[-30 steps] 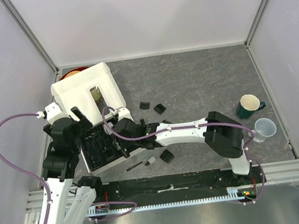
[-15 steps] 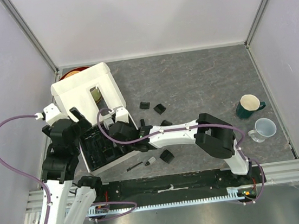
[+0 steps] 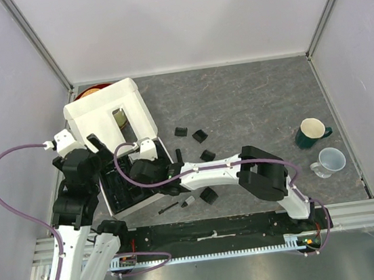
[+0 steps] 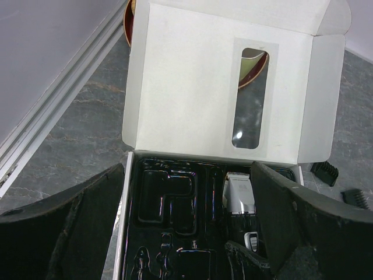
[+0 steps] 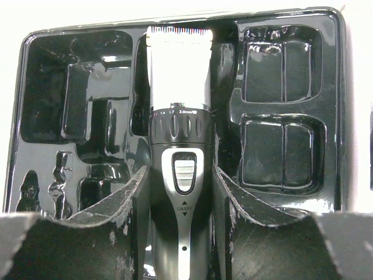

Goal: Sort the hair-cutting tools

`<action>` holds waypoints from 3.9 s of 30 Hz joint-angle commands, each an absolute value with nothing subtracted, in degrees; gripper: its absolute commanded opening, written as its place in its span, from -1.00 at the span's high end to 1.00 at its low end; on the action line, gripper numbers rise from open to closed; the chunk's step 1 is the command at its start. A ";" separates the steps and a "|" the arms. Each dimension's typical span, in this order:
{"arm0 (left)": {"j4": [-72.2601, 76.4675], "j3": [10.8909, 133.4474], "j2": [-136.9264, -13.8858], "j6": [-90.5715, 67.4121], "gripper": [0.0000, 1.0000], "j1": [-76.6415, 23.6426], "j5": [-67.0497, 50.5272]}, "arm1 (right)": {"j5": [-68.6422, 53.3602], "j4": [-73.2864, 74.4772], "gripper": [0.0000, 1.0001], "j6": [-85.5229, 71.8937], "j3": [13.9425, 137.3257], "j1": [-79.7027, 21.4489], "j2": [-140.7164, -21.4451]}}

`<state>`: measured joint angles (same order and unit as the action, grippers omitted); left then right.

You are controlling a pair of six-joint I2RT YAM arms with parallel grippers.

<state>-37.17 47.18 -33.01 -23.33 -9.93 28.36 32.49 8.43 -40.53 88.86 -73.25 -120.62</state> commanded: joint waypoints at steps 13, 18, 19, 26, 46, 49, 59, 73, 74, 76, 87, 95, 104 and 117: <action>-34.54 46.76 -32.43 -23.91 -0.89 -9.67 29.79 | 39.29 15.29 0.28 -43.68 96.41 -73.48 -124.97; -34.45 46.84 -32.26 -23.91 -0.89 -9.76 29.79 | 39.02 16.88 -0.09 -44.47 97.21 -73.57 -125.25; -34.54 46.76 -32.26 -23.91 -0.89 -9.76 29.79 | 38.76 16.96 -0.15 -44.39 97.21 -73.65 -125.07; -34.45 46.76 -32.17 -23.91 -0.89 -9.67 29.88 | 37.62 16.79 -0.33 -43.33 97.82 -73.65 -122.70; -34.45 46.67 -31.90 -24.00 -0.90 -9.75 30.06 | 26.81 22.50 0.06 -41.14 91.32 -73.65 -115.49; -34.54 46.67 -31.90 -24.17 -0.90 -9.75 29.88 | 24.88 23.55 0.10 -40.87 90.44 -73.65 -115.93; -34.45 46.58 -31.99 -24.43 -0.90 -9.76 29.27 | 24.96 23.12 0.28 -42.80 89.39 -73.57 -118.65; -34.37 46.58 -32.08 -24.26 -0.90 -9.75 29.18 | 26.10 22.24 0.31 -42.36 90.35 -73.65 -121.38; -34.45 46.58 -32.08 -24.26 -0.90 -9.67 29.01 | 26.02 22.24 0.30 -42.36 90.26 -73.57 -121.12; -34.37 46.49 -32.25 -24.17 -0.91 -9.75 28.74 | 26.02 22.24 0.26 -42.36 90.18 -73.65 -120.59; -34.45 47.20 -33.75 -24.08 -1.00 -9.75 26.11 | 32.07 23.47 -0.29 -41.31 90.62 -73.65 -110.31; -33.66 50.36 -34.54 -23.29 -0.99 -9.67 13.55 | 33.84 27.42 -0.74 -38.67 82.91 -69.62 -97.59; -33.84 52.91 -36.39 -21.80 -0.99 -9.67 3.89 | 35.06 31.90 -0.96 -39.63 67.42 -60.91 -79.57; -34.29 49.93 -42.37 -35.23 -0.77 -17.21 -19.88 | 35.07 35.68 -0.96 -42.71 59.59 -57.57 -72.07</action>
